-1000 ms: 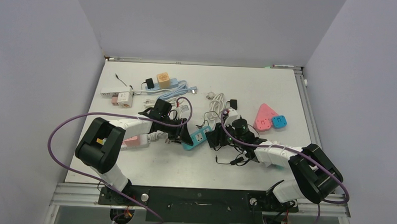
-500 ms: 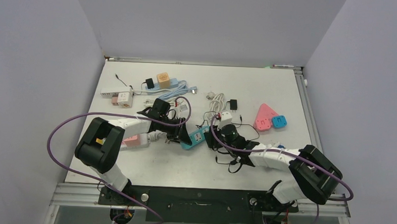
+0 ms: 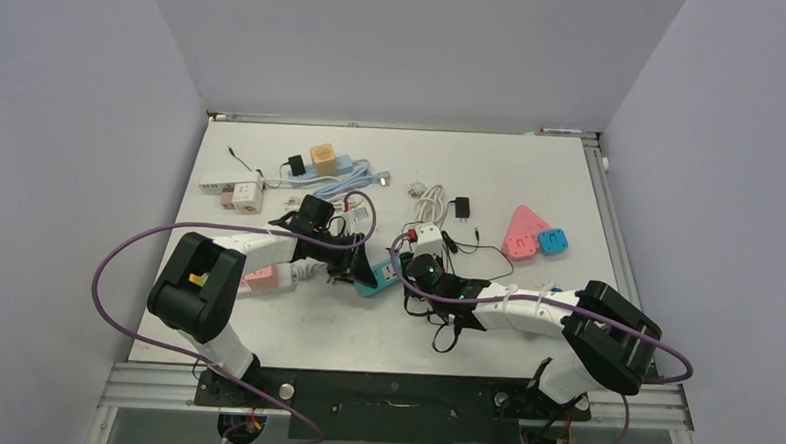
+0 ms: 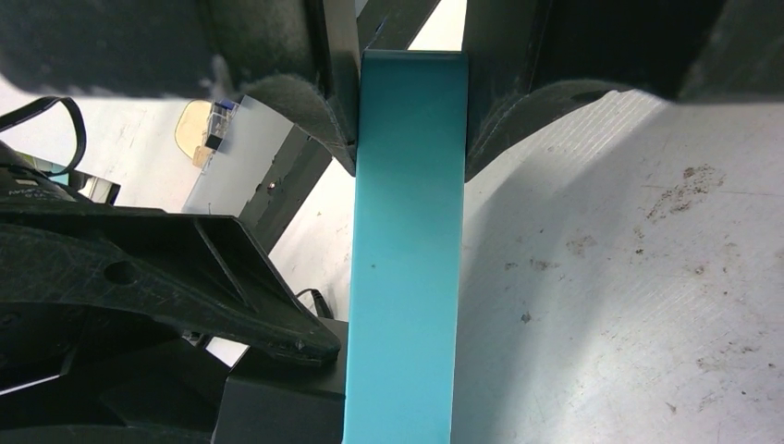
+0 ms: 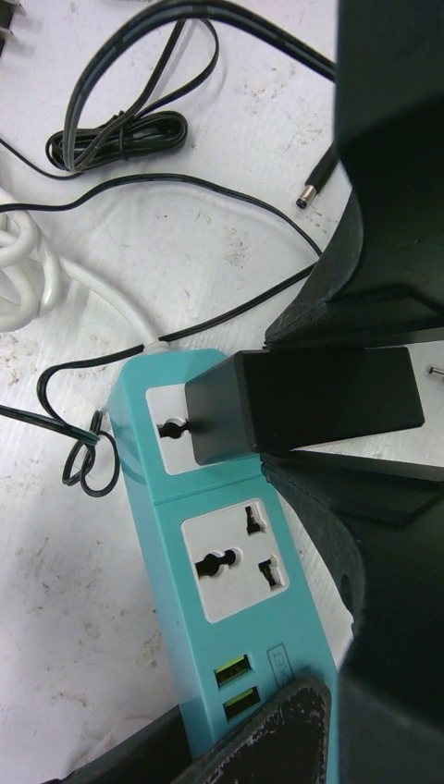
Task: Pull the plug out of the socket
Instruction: Remove the plug from the socket.
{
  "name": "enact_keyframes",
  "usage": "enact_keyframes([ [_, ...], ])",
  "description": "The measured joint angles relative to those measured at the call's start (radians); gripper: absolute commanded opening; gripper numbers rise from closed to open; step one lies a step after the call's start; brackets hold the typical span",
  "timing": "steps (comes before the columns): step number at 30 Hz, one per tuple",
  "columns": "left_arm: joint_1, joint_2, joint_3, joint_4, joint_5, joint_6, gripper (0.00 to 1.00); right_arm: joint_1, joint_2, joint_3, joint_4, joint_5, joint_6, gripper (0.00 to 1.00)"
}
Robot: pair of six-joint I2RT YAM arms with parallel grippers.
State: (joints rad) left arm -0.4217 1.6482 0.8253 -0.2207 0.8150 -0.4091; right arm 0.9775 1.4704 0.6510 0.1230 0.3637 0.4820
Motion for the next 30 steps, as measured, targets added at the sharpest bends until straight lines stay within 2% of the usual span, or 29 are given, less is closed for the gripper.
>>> enact_keyframes([
  [6, 0.002, 0.000, 0.000, -0.001, 0.000, 0.006, 0.00, 0.028, 0.021, 0.034, -0.052, 0.060, 0.022, 0.05],
  [12, 0.003, 0.000, 0.000, -0.003, 0.000, 0.012, 0.00, 0.016, 0.020, 0.033, -0.049, 0.038, 0.028, 0.05],
  [30, -0.002, 0.000, 0.029, -0.046, -0.021, 0.019, 0.00, -0.250, -0.044, -0.114, 0.177, -0.504, -0.009, 0.05],
])
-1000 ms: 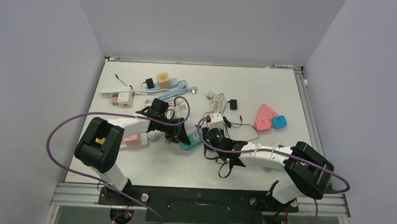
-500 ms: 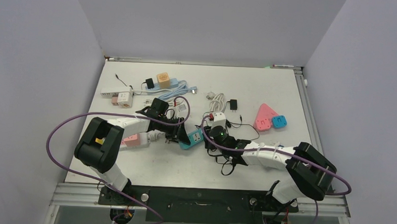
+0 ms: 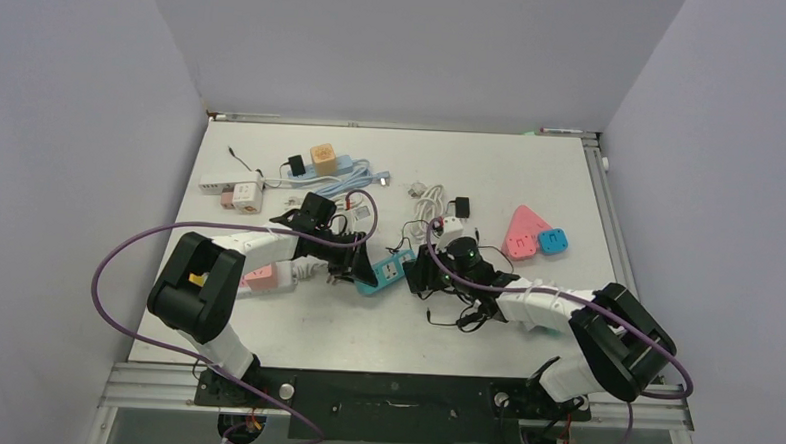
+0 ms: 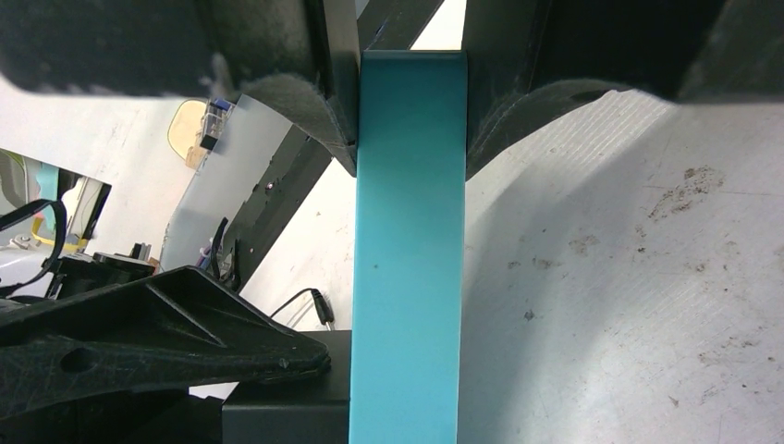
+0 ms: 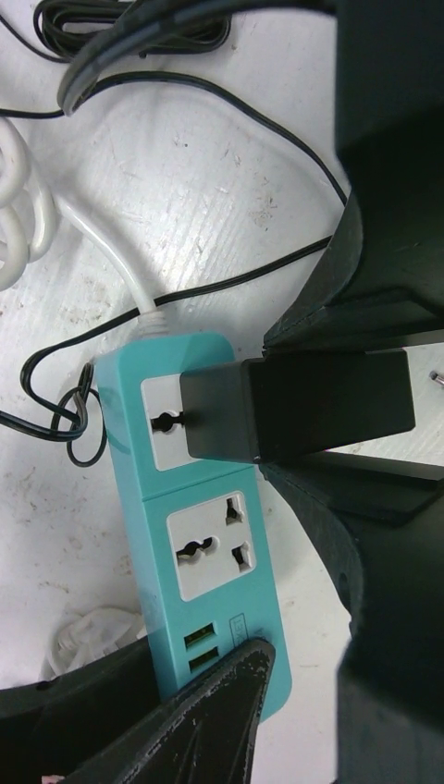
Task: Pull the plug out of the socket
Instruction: Remove the plug from the socket.
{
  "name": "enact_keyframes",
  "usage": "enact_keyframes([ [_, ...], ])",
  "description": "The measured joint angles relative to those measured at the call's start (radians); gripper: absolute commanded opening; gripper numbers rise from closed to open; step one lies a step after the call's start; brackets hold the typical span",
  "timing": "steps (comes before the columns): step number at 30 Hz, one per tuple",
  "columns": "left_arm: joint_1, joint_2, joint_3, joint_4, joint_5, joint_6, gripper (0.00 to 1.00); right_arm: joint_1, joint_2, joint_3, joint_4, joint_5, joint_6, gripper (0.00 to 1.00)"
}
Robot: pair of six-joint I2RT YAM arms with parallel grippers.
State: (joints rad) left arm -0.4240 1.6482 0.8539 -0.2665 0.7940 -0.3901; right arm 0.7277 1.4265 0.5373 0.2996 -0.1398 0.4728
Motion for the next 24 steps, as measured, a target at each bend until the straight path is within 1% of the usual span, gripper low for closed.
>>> enact_keyframes([
  [6, -0.003, 0.000, 0.003, -0.007, -0.001, 0.000, 0.00, -0.055, 0.000, -0.024, 0.041, -0.111, -0.008, 0.05],
  [14, -0.006, 0.000, 0.010, -0.019, -0.005, -0.001, 0.00, -0.061, 0.000, -0.024, 0.040, -0.129, -0.016, 0.05],
  [18, -0.006, 0.000, 0.011, -0.021, -0.006, 0.000, 0.00, -0.045, -0.006, -0.024, 0.032, -0.095, -0.013, 0.05],
  [24, -0.006, 0.000, 0.011, -0.023, -0.008, 0.008, 0.00, 0.039, -0.014, 0.004, -0.026, 0.066, -0.009, 0.05],
])
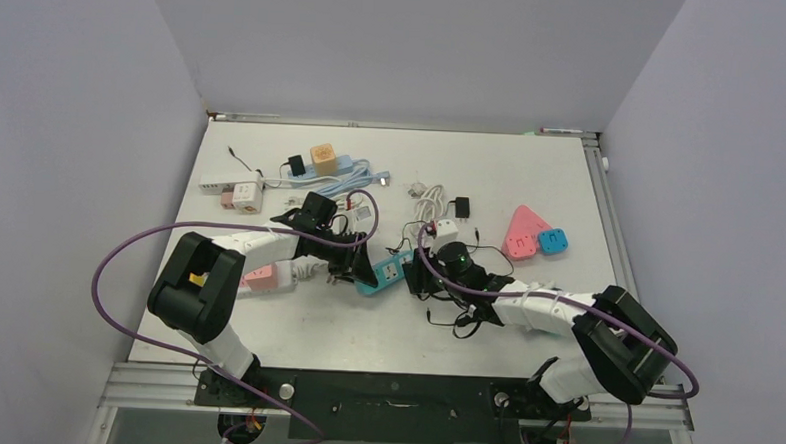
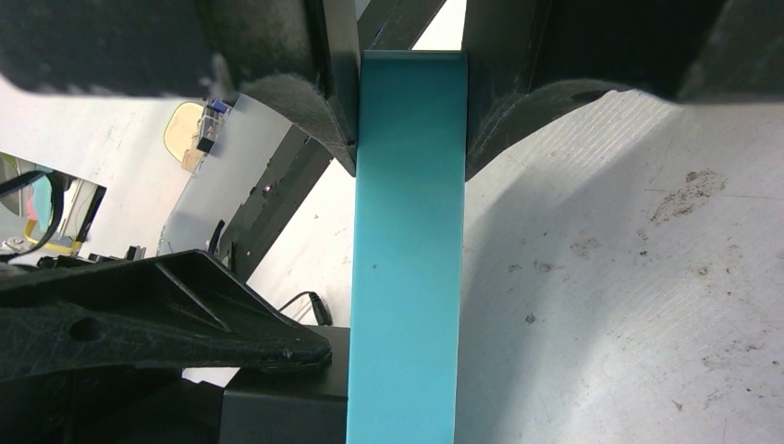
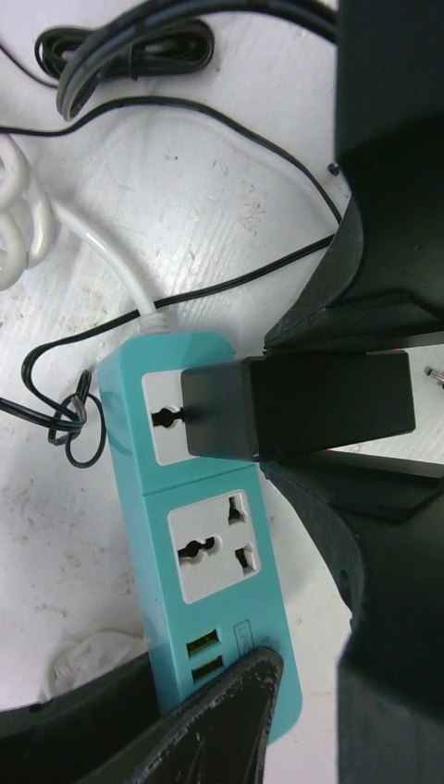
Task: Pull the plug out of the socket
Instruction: Remove the plug from the socket.
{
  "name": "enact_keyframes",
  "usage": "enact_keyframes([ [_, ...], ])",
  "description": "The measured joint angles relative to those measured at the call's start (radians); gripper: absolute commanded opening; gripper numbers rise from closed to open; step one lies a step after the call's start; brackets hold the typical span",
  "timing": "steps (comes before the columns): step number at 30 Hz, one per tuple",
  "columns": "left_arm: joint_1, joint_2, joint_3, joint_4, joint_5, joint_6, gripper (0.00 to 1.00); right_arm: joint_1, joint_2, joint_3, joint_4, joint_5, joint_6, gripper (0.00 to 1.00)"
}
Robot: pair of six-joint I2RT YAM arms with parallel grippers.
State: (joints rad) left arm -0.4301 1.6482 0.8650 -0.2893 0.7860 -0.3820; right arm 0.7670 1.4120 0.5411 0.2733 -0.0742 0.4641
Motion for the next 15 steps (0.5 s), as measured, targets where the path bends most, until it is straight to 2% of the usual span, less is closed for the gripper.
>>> enact_keyframes([
  [10, 0.009, 0.000, 0.000, -0.012, -0.002, 0.029, 0.00, 0.172, 0.061, 0.141, -0.204, 0.338, 0.042, 0.05],
  [15, 0.013, 0.000, 0.000, -0.019, -0.005, 0.043, 0.00, 0.228, 0.111, 0.219, -0.309, 0.453, 0.066, 0.05],
])
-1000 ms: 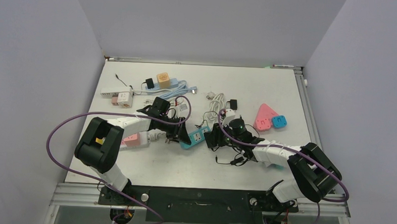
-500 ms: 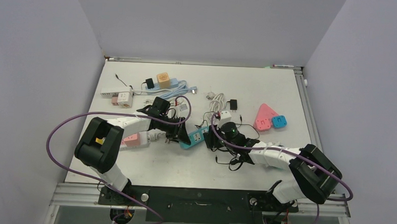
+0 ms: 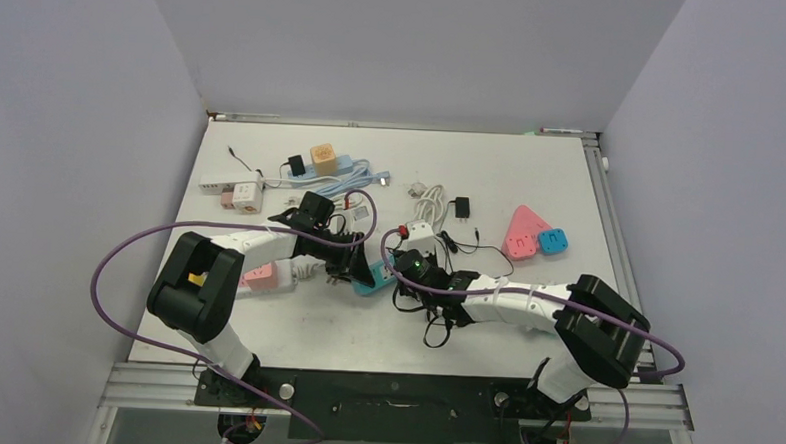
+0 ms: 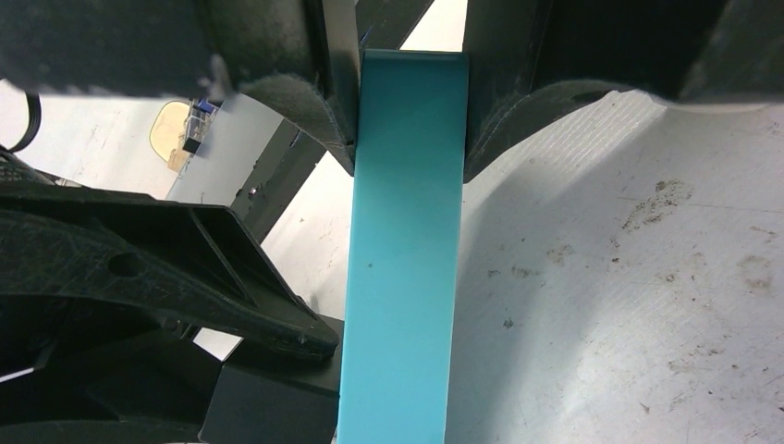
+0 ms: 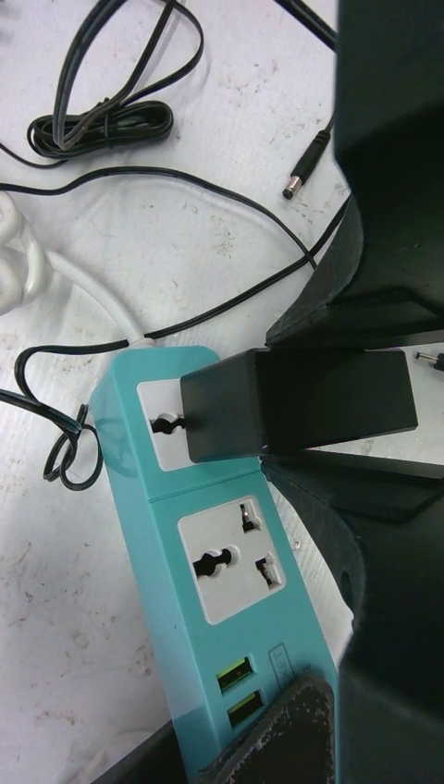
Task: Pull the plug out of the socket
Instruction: Remove the plug from the socket.
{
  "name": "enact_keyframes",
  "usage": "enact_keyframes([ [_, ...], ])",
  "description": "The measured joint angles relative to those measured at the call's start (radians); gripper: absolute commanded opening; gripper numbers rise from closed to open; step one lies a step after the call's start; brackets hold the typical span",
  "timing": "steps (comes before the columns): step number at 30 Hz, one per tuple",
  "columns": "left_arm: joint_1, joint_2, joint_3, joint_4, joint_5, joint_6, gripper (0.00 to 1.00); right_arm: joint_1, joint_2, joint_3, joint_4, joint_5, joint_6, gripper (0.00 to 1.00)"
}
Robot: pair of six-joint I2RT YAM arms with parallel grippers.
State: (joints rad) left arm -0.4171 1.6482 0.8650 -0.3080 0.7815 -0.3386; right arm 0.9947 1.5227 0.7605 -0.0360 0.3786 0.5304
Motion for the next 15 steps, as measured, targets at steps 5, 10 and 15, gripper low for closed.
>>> enact_keyframes([
  [5, 0.000, 0.000, 0.000, -0.002, -0.002, 0.003, 0.00, 0.027, 0.023, 0.037, -0.053, 0.055, 0.018, 0.05],
  [10, 0.000, 0.000, 0.000, -0.003, -0.002, 0.003, 0.00, 0.009, 0.010, 0.026, -0.042, 0.018, 0.012, 0.05],
  [15, -0.005, 0.000, 0.008, -0.013, -0.001, 0.002, 0.00, -0.084, -0.048, -0.044, 0.044, -0.179, -0.030, 0.05],
])
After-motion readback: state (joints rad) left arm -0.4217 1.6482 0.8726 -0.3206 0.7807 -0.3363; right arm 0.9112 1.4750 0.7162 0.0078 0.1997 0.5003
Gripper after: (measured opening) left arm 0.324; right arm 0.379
